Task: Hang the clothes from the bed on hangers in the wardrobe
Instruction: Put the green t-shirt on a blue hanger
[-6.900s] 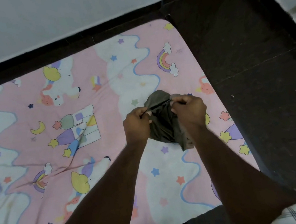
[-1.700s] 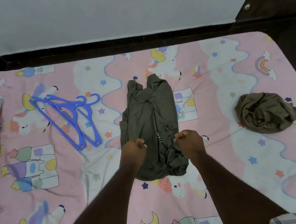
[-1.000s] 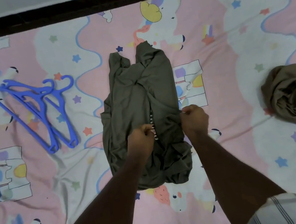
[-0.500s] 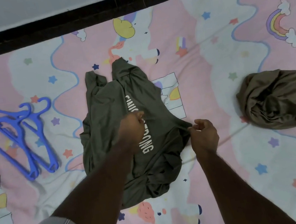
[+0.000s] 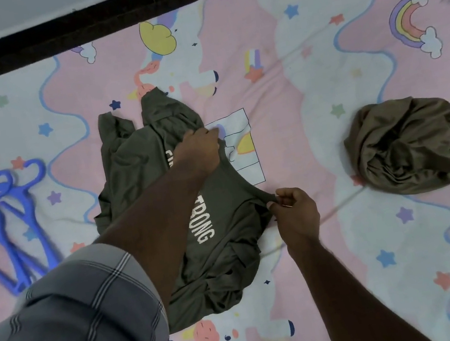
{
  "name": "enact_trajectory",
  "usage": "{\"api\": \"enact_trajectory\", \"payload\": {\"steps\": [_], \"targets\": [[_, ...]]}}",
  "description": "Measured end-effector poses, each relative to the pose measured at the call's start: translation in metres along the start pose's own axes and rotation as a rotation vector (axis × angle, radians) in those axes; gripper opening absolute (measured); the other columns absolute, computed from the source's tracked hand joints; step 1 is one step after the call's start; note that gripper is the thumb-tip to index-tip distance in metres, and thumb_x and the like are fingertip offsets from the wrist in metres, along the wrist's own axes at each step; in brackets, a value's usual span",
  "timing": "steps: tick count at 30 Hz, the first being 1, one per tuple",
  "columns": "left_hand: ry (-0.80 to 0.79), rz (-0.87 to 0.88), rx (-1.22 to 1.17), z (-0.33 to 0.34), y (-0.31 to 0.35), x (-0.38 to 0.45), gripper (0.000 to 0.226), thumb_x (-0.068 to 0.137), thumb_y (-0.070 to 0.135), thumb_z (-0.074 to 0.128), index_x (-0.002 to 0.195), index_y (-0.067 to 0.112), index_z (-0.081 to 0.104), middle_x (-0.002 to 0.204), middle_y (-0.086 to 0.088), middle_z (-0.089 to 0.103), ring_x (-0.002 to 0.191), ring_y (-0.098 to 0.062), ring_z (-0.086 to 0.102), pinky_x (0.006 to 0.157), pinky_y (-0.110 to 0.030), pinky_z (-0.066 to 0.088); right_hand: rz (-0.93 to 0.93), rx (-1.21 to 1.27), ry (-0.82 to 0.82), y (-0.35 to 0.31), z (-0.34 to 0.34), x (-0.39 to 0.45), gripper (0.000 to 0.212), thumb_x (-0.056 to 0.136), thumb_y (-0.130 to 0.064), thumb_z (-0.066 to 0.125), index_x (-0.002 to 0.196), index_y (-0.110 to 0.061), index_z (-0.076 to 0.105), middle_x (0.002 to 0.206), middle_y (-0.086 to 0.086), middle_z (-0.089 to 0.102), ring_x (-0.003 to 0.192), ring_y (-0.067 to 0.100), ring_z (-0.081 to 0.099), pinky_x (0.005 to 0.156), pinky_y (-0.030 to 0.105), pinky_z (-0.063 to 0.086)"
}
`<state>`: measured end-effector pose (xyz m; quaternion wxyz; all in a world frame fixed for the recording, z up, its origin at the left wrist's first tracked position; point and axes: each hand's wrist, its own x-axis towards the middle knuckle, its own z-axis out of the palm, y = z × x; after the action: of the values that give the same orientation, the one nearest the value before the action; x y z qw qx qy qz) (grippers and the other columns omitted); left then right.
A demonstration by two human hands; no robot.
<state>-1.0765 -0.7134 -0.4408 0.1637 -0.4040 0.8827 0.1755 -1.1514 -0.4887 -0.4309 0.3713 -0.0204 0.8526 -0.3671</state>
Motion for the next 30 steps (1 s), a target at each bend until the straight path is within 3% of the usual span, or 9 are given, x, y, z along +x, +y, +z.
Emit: {"api": "enact_trajectory", "payload": {"steps": [4,8,11,13,17,21,24,27,30], "targets": [[0.015,0.010,-0.010,-0.005,-0.004,0.000,0.023,0.098,0.019,0.052,0.113,0.016,0.069,0.117,-0.008,0.062,0.117,-0.031,0.048,0.086,-0.043,0.049,-0.001,-0.021,-0.025,0.000,0.001,0.004,0.010,0.082,-0.018,0.077,0.089,-0.023,0.073,0.082,-0.007,0.073,0.082,0.018,0.070,0.087,0.041,0.057],[0.129,0.016,-0.276,-0.019,-0.020,-0.007,0.022,0.092,0.012,0.060,0.102,0.021,0.078,0.104,-0.003,0.073,0.105,-0.024,0.060,0.086,-0.036,0.052,-0.057,-0.073,-0.014,-0.010,-0.005,0.000,0.016,0.083,-0.013,0.071,0.084,-0.028,0.075,0.083,-0.010,0.075,0.083,0.019,0.070,0.083,0.045,0.059],[0.225,-0.053,-0.519,-0.049,-0.032,-0.027,0.022,0.092,0.007,0.063,0.104,0.014,0.079,0.102,0.000,0.075,0.089,-0.011,0.063,0.077,-0.004,0.041,-0.170,-0.119,0.023,-0.036,-0.015,-0.010,0.019,0.087,-0.011,0.066,0.092,-0.025,0.078,0.093,-0.009,0.076,0.088,0.016,0.068,0.086,0.033,0.055],[0.296,-0.084,-0.581,-0.070,-0.040,-0.046,0.021,0.092,0.008,0.064,0.106,0.015,0.078,0.103,0.004,0.074,0.090,-0.004,0.061,0.074,0.003,0.034,-0.258,-0.147,0.052,-0.062,-0.023,-0.019,0.019,0.089,-0.009,0.064,0.095,-0.021,0.078,0.097,-0.007,0.076,0.089,0.013,0.066,0.081,0.020,0.045],[0.438,-0.082,-0.613,-0.118,-0.063,-0.093,0.021,0.092,0.013,0.066,0.107,0.019,0.078,0.104,0.007,0.073,0.095,-0.005,0.063,0.081,0.001,0.036,-0.418,-0.118,0.102,-0.119,-0.038,-0.040,0.022,0.087,-0.006,0.062,0.094,-0.020,0.078,0.095,-0.006,0.075,0.087,0.011,0.065,0.069,0.006,0.038],[0.564,-0.122,-0.681,-0.165,-0.080,-0.144,0.016,0.091,0.013,0.068,0.103,0.018,0.078,0.092,0.012,0.070,0.080,0.003,0.062,0.074,0.001,0.037,-0.632,-0.126,0.154,-0.186,-0.048,-0.073,0.022,0.086,-0.007,0.063,0.096,-0.019,0.079,0.099,-0.002,0.076,0.094,0.017,0.068,0.084,0.022,0.047],[0.642,-0.143,-0.700,-0.200,-0.091,-0.178,0.014,0.090,0.017,0.069,0.099,0.020,0.078,0.091,0.015,0.070,0.084,0.000,0.062,0.076,-0.002,0.039,-0.732,-0.072,0.158,-0.231,-0.053,-0.106,0.021,0.086,-0.006,0.064,0.097,-0.017,0.079,0.100,-0.001,0.076,0.095,0.015,0.069,0.092,0.026,0.051],[0.699,-0.161,-0.787,-0.235,-0.102,-0.215,0.012,0.089,0.018,0.070,0.098,0.019,0.078,0.091,0.014,0.073,0.088,-0.002,0.066,0.079,-0.008,0.043,-0.799,-0.007,0.134,-0.265,-0.057,-0.143,0.021,0.086,-0.003,0.064,0.096,-0.015,0.078,0.099,-0.002,0.076,0.093,0.011,0.069,0.088,0.016,0.048],[0.725,-0.132,-0.902,-0.268,-0.108,-0.257,0.010,0.090,0.015,0.069,0.094,0.019,0.077,0.086,0.016,0.072,0.078,0.007,0.063,0.076,-0.010,0.045,-0.846,0.042,0.078,-0.289,-0.065,-0.181,0.021,0.085,-0.002,0.067,0.090,-0.020,0.078,0.094,-0.004,0.076,0.084,0.005,0.069,0.081,0.010,0.049]]}}
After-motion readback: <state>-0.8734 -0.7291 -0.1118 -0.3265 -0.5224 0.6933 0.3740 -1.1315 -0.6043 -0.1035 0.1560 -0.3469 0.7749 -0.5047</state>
